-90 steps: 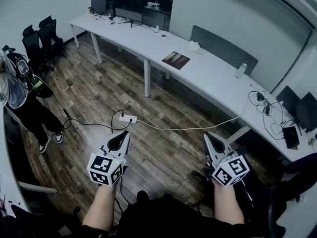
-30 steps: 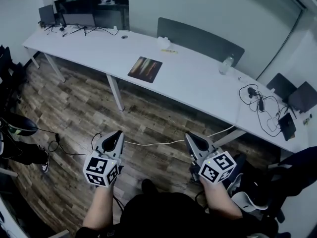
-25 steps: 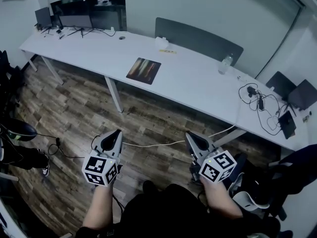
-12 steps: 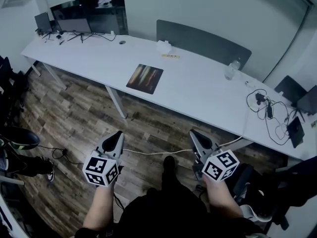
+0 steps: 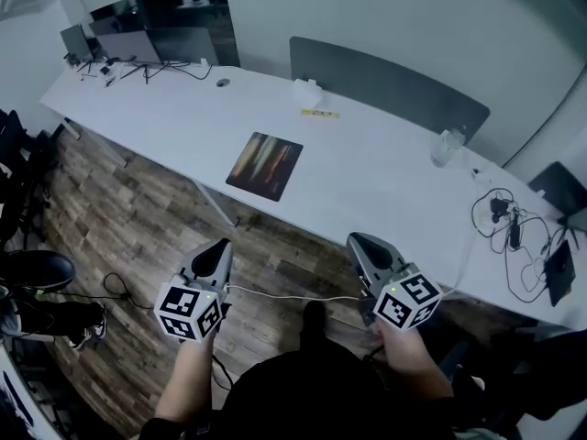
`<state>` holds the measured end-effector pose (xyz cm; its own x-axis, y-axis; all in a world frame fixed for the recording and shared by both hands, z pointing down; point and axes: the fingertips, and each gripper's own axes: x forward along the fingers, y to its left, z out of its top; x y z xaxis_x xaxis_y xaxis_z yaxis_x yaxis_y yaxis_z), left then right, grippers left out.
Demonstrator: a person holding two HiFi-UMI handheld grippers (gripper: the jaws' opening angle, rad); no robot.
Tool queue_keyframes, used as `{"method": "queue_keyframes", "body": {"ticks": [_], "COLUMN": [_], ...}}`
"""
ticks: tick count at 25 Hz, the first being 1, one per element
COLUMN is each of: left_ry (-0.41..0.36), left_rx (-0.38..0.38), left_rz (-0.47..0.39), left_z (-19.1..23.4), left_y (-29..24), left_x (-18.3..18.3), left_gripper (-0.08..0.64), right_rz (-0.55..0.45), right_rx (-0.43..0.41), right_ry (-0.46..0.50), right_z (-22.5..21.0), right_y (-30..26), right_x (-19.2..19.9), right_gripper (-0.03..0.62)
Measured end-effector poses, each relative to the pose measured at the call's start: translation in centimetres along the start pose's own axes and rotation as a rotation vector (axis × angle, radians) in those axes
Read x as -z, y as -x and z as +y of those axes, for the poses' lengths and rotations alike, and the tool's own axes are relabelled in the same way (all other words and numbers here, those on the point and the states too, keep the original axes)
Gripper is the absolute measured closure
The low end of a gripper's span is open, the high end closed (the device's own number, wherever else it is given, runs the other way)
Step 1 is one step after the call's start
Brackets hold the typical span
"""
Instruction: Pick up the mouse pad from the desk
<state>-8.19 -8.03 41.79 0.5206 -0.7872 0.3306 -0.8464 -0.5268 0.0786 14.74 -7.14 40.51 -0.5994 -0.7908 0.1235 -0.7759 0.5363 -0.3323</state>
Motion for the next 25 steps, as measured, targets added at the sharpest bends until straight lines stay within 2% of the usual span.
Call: {"method": "queue_keyframes", "body": {"ticks": [5, 11, 14, 18, 22, 25], "left_ry": [-0.005, -0.079, -0.091, -0.067, -0.046, -0.036], "left_rx": [0.005, 0.003, 0.005, 0.007, 0.010, 0.021], "left_rz": [0.031, 0.025, 0.022, 0.015, 0.000, -0.016], "left_z": [0.0, -0.1, 0.6, 2.9, 6.2, 8.5], "left_y": [-4.0, -7.4, -8.0, -8.4, -7.9, -7.5], "left_x": [-1.0, -3.3, -3.6, -3.3, -3.3, -3.5], "left_gripper": [0.541, 0.541, 0.541, 0.541, 0.541, 0.541], "right_rz": [0.008, 0.033, 0.058, 0.108, 0.140, 0.160], "right_rx": [0.014, 0.003, -0.020, -0.036, -0.047, -0.048], "right_ry": [-0.023, -0.011, 0.006, 0.035, 0.054, 0.084], "right_z": [-4.3, -7.1, -6.4, -5.3, -3.5, -1.9], "right_y": [-1.3, -3.4, -5.3, -8.1, -11.1, -13.4], "right_x": [-1.0, -1.4, -1.2, -0.8, -0.8, -0.8], "right_gripper": [0.588, 0.588, 0.588, 0.583, 0.525, 0.511]}}
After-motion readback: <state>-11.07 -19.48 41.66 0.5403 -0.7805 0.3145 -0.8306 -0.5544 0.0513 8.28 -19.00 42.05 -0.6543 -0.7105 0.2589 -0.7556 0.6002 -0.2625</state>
